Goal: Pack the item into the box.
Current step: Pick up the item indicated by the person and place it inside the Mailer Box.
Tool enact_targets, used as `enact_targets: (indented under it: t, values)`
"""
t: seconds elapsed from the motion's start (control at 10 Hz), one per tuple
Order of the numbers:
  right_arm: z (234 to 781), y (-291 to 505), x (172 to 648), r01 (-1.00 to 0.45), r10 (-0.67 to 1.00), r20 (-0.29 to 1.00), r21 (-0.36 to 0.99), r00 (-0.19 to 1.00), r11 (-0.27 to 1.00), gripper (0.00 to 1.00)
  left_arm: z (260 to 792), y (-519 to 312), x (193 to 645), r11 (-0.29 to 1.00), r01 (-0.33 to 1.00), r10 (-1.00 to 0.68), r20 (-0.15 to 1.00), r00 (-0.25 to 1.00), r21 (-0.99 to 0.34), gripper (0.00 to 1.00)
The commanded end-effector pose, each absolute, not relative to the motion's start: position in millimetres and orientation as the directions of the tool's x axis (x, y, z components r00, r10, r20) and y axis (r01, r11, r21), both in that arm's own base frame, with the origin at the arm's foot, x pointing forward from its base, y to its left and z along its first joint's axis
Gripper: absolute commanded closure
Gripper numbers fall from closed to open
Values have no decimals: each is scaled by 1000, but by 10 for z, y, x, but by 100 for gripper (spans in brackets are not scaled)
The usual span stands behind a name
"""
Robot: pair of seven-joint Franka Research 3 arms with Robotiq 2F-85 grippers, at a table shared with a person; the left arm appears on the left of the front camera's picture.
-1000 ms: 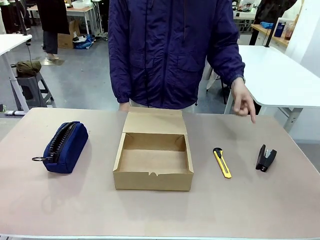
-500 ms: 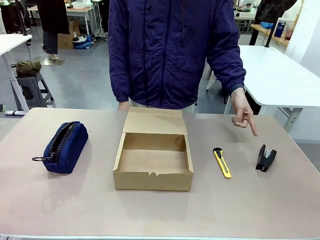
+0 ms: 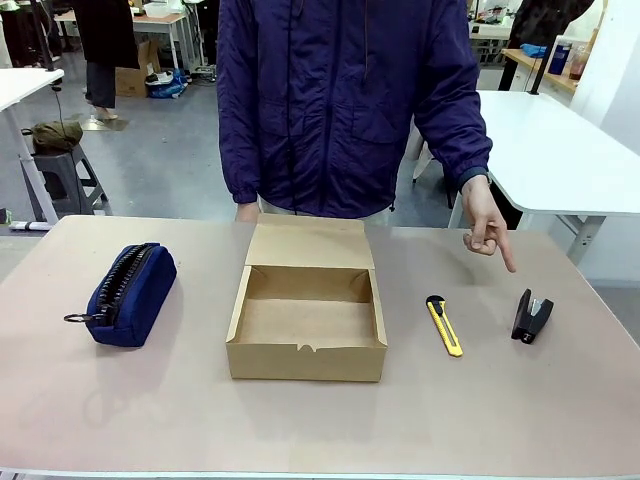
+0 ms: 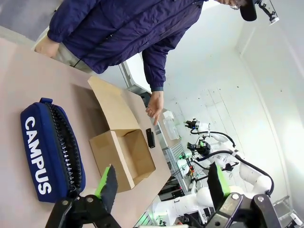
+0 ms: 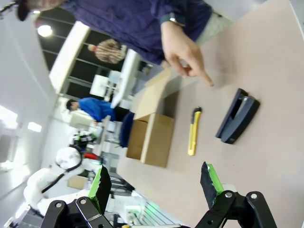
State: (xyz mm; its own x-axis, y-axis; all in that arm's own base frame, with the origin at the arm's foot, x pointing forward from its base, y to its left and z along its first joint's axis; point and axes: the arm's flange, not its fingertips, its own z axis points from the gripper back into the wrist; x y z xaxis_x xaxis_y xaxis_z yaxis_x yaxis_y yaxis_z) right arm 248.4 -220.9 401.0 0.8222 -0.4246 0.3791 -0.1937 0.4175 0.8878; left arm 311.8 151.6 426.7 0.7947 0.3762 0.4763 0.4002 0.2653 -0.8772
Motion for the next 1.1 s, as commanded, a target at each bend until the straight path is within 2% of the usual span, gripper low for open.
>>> enact_targets:
  t: [0.0,0.3,0.6,1.0]
  values:
    - [4107,-1614,2615,-39,-364,289,826,885,562,0,4271,1519,3140,255,428,384,497,778,-867,0]
    - [4135,-1037,2967,79,-279,184,688,942,721,0,4271,1519,3140,255,428,384,497,778,-867,0]
    - [4006,-451,3338,111,-182,79,539,980,835,0,4271,1519,3140,255,428,384,497,778,-867,0]
    - [3610,-32,3797,272,-270,-53,307,962,912,0,4271,1519,3140,255,428,384,497,778,-867,0]
